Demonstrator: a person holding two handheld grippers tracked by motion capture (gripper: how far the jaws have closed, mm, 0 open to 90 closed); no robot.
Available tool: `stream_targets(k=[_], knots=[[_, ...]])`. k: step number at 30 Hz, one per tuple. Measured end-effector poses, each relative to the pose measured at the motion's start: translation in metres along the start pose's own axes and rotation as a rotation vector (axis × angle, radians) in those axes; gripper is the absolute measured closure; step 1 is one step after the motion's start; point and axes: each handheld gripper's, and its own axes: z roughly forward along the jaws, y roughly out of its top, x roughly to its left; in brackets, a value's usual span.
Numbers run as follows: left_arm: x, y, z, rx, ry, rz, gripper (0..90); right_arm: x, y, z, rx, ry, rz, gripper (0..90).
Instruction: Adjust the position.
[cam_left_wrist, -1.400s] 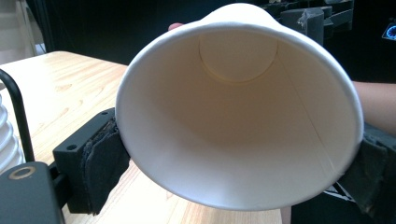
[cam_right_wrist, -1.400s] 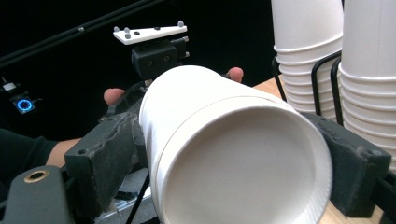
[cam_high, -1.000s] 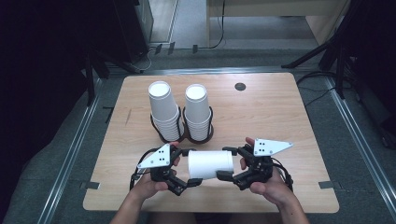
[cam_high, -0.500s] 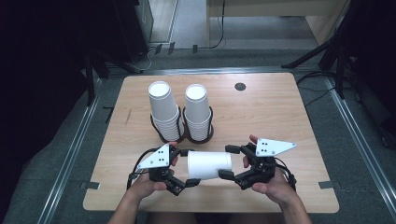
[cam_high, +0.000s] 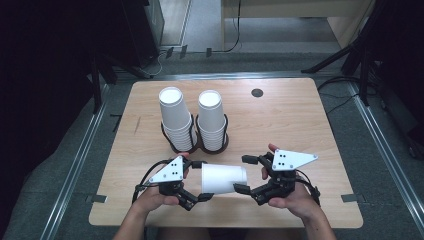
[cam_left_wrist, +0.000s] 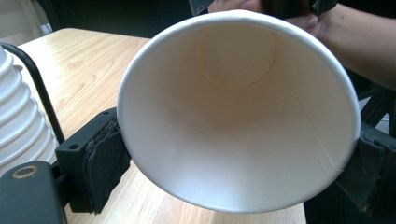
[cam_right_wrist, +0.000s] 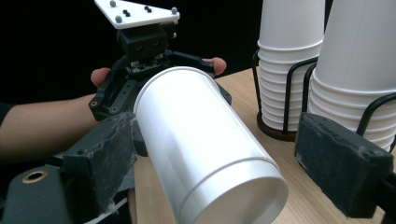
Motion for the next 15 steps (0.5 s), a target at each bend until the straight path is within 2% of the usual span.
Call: stream_targets(k=[9,15], knots=[[0.001,-0.001,-0.001,0.052,0.026,0.027,7.7,0.006,-0.001,0.007,0.063,-0.036,-0.091,13.0],[0.000,-0.001,-0.001,0.079,0.043,0.048,7.7,0.010,-0.001,0.011,0.107,-0.056,-0.129,13.0]])
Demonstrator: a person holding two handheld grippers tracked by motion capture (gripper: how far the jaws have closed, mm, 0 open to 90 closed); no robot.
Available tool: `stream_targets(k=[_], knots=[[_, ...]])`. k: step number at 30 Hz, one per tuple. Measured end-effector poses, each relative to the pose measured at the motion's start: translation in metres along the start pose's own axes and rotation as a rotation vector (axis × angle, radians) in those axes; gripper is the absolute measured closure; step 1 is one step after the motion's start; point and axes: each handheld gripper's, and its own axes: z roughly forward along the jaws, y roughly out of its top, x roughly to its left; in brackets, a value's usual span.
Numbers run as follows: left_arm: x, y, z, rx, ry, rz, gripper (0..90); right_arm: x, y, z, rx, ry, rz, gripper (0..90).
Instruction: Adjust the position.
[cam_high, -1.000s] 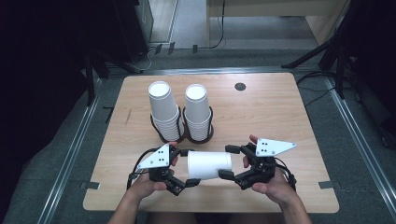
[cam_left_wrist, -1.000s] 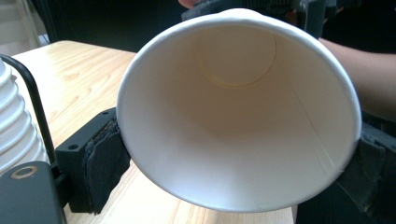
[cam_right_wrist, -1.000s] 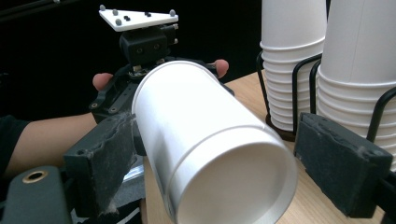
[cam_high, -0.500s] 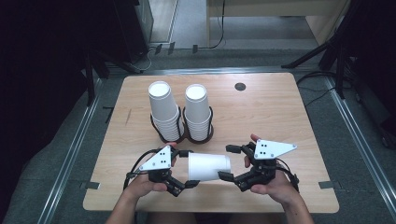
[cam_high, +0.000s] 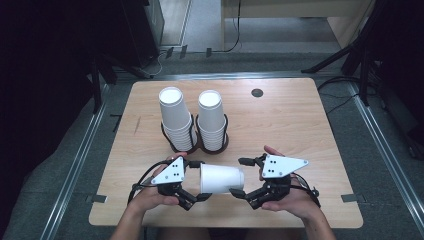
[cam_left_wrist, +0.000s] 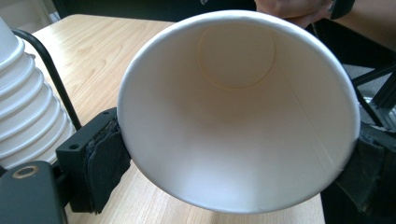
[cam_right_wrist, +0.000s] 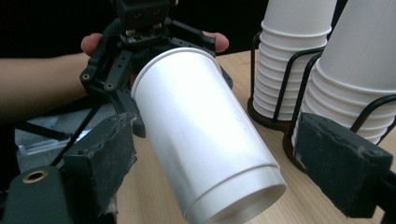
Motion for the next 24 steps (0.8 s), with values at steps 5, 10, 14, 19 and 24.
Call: stream_targets(k=[5,10,14,19,24], knots=[[-0.001,0.001,0.000,0.016,0.004,0.015,7.8,0.002,-0.002,0.006,0.044,-0.010,-0.032,13.0],[-0.004,0.002,0.001,0.035,0.003,0.034,7.8,0.005,-0.005,0.012,0.079,-0.010,-0.054,13.0],[-0.005,0.003,0.002,0.048,0.000,0.048,7.8,0.006,-0.006,0.014,0.103,-0.006,-0.068,13.0],[-0.007,0.004,0.003,0.050,-0.008,0.055,7.8,0.007,-0.009,0.018,0.132,-0.007,-0.081,13.0],[-0.008,0.004,0.005,0.052,-0.017,0.057,7.8,0.008,-0.011,0.022,0.160,0.000,-0.096,13.0]])
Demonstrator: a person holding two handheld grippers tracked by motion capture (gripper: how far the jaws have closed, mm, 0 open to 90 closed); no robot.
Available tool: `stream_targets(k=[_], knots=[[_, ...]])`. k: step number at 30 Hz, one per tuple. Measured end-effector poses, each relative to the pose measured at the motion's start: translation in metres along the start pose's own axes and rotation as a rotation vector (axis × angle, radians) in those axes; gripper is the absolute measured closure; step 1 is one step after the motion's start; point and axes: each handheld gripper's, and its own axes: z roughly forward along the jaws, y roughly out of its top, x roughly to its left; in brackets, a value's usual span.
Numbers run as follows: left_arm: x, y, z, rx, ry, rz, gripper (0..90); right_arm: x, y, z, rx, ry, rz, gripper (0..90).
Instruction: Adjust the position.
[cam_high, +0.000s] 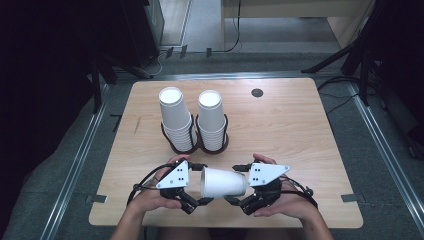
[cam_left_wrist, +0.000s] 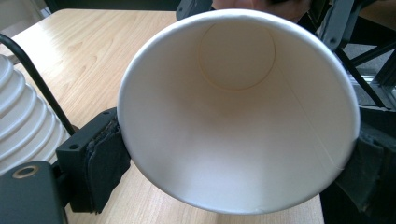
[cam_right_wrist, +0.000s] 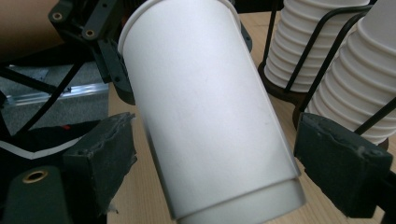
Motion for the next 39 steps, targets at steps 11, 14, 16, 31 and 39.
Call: stream_targets(k=[11,14,16,31,39], knots=[[-0.002,0.000,0.002,0.016,-0.004,0.020,7.8,0.003,-0.004,0.009,0.063,-0.015,-0.040,13.4],[-0.002,0.001,0.003,0.012,-0.008,0.020,7.8,0.004,-0.006,0.012,0.089,-0.023,-0.058,13.6],[-0.003,0.001,0.003,0.016,-0.009,0.022,7.8,0.005,-0.007,0.014,0.102,-0.030,-0.070,13.6],[-0.002,0.002,0.001,-0.008,-0.025,0.011,7.8,0.012,-0.009,0.019,0.143,-0.049,-0.133,21.1],[-0.002,0.002,0.000,-0.017,-0.030,0.010,8.0,0.012,-0.010,0.018,0.136,-0.047,-0.131,21.8]])
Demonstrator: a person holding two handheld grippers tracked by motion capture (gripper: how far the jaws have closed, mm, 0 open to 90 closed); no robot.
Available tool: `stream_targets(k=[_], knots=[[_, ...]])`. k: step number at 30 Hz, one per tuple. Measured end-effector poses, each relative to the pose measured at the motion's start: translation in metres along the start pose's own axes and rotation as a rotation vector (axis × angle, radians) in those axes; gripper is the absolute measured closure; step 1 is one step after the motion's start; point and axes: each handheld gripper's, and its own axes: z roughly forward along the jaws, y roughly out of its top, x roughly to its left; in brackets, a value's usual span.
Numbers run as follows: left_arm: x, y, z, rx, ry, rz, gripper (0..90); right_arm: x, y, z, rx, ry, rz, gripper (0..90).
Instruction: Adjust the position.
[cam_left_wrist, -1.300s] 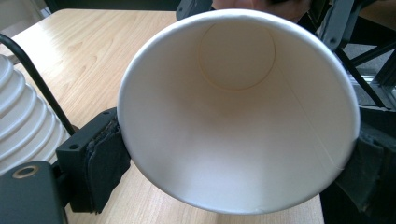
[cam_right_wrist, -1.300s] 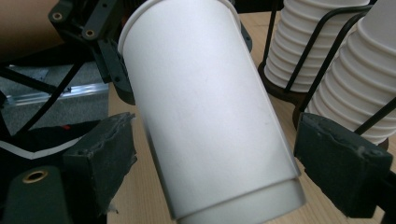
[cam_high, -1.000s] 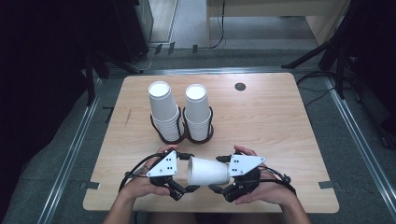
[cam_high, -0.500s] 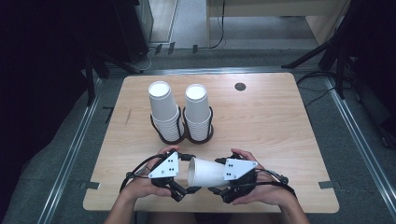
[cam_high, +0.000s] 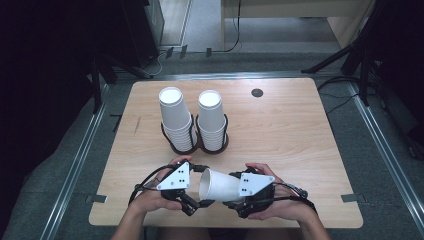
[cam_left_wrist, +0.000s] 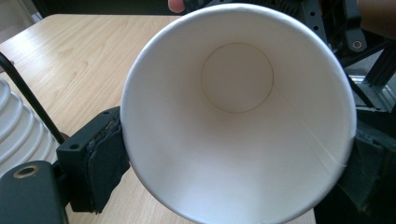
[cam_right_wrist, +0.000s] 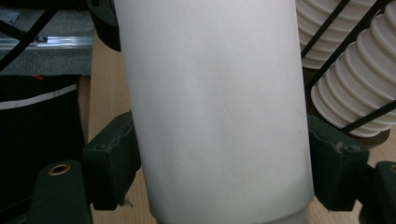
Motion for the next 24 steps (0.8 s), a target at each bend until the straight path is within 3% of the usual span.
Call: stream_targets(k=[9,15,24], knots=[[0.001,0.000,0.001,-0.013,-0.002,-0.017,6.2,0.003,0.000,-0.001,0.009,-0.015,-0.022,23.9],[0.006,0.001,-0.007,-0.075,0.013,-0.077,2.6,0.000,-0.003,-0.003,0.003,-0.050,-0.012,24.3],[0.019,-0.001,-0.023,-0.200,0.053,-0.184,0.8,-0.011,-0.007,-0.016,-0.070,-0.084,0.065,24.2]])
